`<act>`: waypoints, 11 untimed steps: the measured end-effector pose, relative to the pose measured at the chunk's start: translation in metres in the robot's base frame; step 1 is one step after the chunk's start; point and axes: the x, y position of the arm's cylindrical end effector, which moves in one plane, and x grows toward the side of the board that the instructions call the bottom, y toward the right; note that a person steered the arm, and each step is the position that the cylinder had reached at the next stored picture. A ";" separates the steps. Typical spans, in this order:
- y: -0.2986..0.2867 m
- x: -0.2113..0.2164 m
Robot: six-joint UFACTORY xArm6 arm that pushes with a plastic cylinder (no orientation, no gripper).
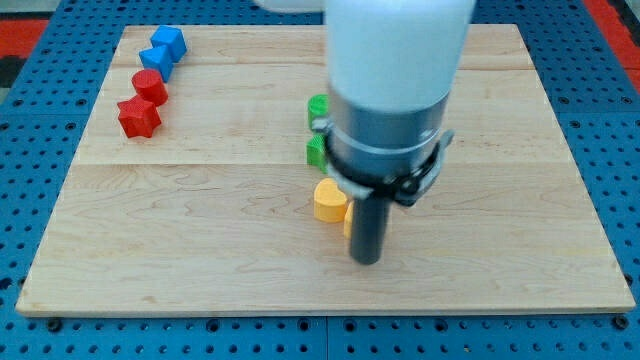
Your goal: Move the yellow hexagon diagonally top right to the green circle
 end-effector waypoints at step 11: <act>-0.013 -0.145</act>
